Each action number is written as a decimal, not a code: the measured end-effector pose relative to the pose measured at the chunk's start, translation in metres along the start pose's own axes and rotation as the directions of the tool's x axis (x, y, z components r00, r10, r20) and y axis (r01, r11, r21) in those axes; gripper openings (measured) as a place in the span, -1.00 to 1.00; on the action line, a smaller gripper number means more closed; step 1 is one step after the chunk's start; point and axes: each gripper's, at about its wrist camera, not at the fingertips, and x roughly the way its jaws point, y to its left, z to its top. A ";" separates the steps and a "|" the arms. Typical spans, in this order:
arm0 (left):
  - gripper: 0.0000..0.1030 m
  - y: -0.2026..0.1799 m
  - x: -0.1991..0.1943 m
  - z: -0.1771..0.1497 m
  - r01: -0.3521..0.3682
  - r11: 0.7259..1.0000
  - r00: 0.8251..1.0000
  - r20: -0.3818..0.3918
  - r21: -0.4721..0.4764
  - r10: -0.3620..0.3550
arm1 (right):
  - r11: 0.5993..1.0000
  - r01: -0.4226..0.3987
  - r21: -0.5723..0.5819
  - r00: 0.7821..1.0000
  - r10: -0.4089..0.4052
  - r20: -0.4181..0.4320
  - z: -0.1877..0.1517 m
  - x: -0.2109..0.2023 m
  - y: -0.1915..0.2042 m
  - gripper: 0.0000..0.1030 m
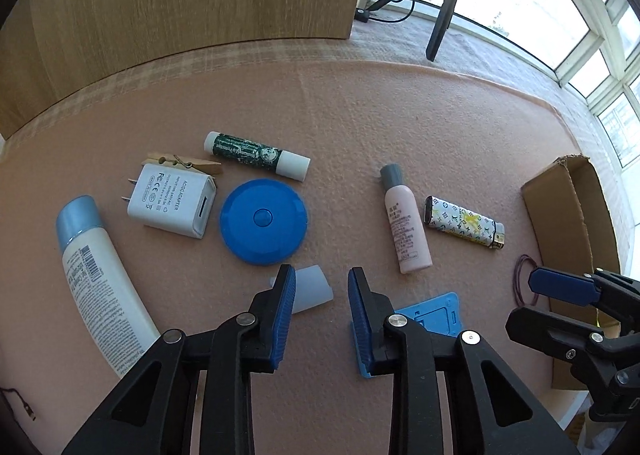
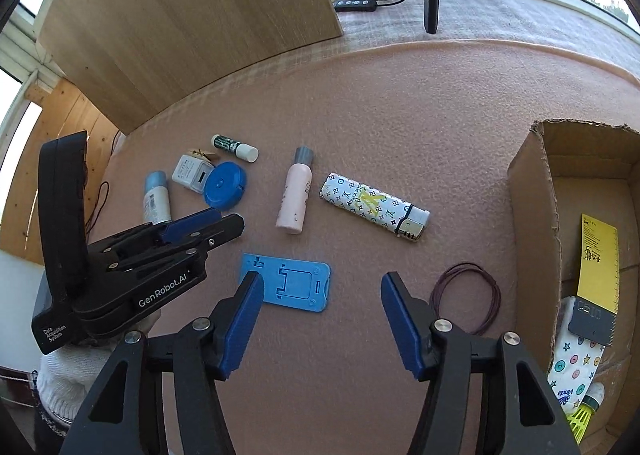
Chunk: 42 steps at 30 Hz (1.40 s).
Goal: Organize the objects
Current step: 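Move the left tool toward the white eraser and close on it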
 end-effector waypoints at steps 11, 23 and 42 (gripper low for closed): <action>-0.74 0.005 0.000 -0.008 0.002 1.000 1.000 0.008 0.014 -0.002 | 1.000 -0.023 -0.012 0.997 0.022 -0.071 0.015 0.029 0.005 0.11; -0.79 0.007 -0.014 -0.024 0.011 1.000 1.000 0.026 0.027 -0.012 | 0.997 -0.023 -0.079 0.996 0.016 -0.090 0.025 0.059 0.019 0.11; -0.22 0.024 -0.029 -0.023 0.016 1.000 0.999 0.037 0.027 -0.017 | 0.939 0.032 -0.343 0.990 -0.078 -0.121 -0.021 0.056 0.056 0.11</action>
